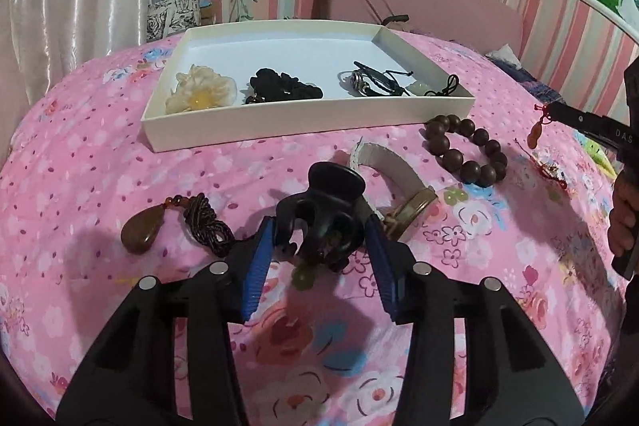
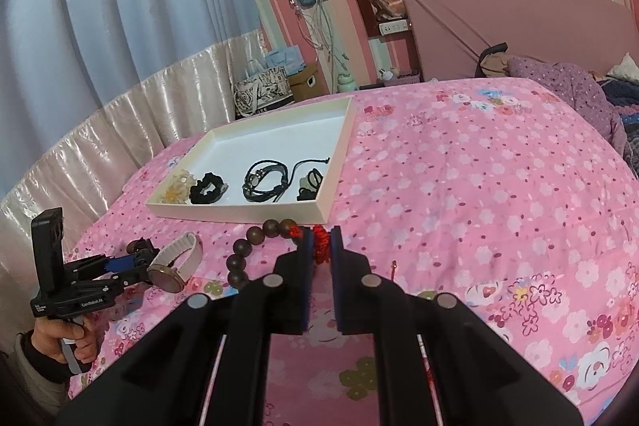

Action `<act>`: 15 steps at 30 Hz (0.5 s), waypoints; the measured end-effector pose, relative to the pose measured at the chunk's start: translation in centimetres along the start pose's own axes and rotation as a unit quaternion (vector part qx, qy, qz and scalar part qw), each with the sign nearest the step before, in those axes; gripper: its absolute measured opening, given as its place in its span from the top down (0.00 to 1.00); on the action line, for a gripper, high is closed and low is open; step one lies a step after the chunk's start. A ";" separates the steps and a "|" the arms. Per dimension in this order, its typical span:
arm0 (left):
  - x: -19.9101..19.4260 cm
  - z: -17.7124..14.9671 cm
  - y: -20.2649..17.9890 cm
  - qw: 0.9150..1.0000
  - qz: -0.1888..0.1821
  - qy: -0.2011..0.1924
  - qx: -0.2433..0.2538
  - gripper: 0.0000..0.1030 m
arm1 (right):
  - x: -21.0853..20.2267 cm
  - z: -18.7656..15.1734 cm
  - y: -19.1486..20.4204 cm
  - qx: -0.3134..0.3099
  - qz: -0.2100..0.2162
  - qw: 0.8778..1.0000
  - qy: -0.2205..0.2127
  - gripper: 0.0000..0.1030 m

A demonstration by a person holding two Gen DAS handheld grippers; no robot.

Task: Organize jewelry
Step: 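Carry the claw clip over the tray with left while right carries the tassel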

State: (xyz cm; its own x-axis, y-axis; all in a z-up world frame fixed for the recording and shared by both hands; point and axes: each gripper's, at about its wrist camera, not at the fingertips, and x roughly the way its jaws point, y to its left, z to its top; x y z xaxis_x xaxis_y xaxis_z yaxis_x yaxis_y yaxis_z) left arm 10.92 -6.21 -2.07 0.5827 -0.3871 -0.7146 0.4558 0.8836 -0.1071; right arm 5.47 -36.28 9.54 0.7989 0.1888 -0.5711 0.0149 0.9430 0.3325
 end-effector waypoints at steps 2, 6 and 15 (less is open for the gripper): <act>-0.1 0.2 0.3 1.000 -0.005 -0.004 -0.007 0.56 | 0.0 0.0 0.1 0.001 0.002 1.000 -0.001 0.93; -1.6 0.6 0.7 1.000 0.005 -0.029 -0.008 0.57 | -0.4 0.5 0.5 -0.005 0.007 1.000 -0.008 0.93; -5.5 6.1 3.0 0.994 0.025 -0.105 -0.021 0.57 | -0.8 4.3 2.3 -0.009 0.018 0.998 -0.054 0.93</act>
State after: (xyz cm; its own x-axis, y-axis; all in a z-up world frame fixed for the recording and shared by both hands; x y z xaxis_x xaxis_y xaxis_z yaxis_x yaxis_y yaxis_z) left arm 13.18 -3.03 5.74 0.7342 -0.3844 -0.5596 0.3958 0.9120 -0.1072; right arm 7.45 -35.46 13.96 0.8589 0.1932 -0.4744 -0.0256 0.9412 0.3370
